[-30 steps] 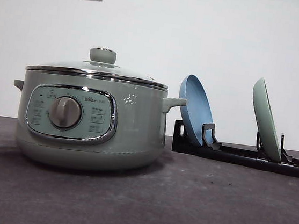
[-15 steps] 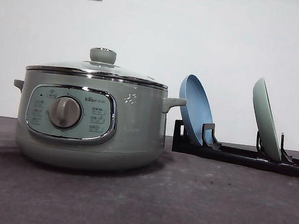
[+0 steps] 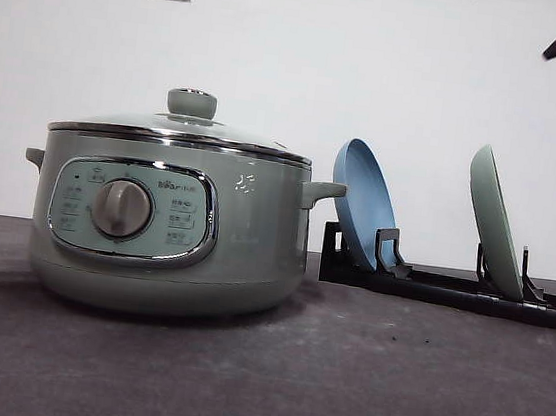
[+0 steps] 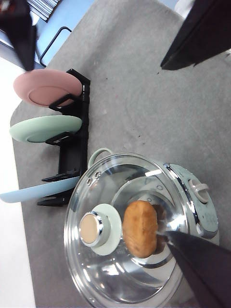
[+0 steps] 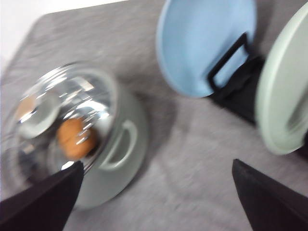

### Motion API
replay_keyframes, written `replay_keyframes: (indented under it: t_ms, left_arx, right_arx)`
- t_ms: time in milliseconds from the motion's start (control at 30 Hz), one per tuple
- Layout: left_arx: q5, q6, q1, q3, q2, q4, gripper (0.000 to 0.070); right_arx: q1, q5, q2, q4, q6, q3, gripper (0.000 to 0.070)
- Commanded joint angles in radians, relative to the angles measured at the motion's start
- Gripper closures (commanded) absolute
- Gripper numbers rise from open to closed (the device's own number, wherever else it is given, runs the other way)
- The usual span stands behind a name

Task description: Transfer potato from steamer to green plate

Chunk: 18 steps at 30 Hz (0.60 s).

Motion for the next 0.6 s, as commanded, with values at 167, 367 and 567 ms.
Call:
replay_keyframes:
  t_ms: [167, 367, 567]
  left_arx:
    - [0.008, 0.001, -0.004, 0.025, 0.006, -0.008, 0.0000]
    - [0.008, 0.001, -0.004, 0.025, 0.006, -0.010, 0.0000]
    - [0.008, 0.001, -0.004, 0.025, 0.006, -0.010, 0.0000]
  right_arx:
    - [-0.036, 0.062, 0.207, 0.018, -0.022, 0.168, 0.0081]
    - [-0.079, 0.062, 0.336, 0.046, -0.021, 0.248, 0.0082]
    - [-0.119, 0.052, 0.409, 0.115, -0.019, 0.259, 0.0082]
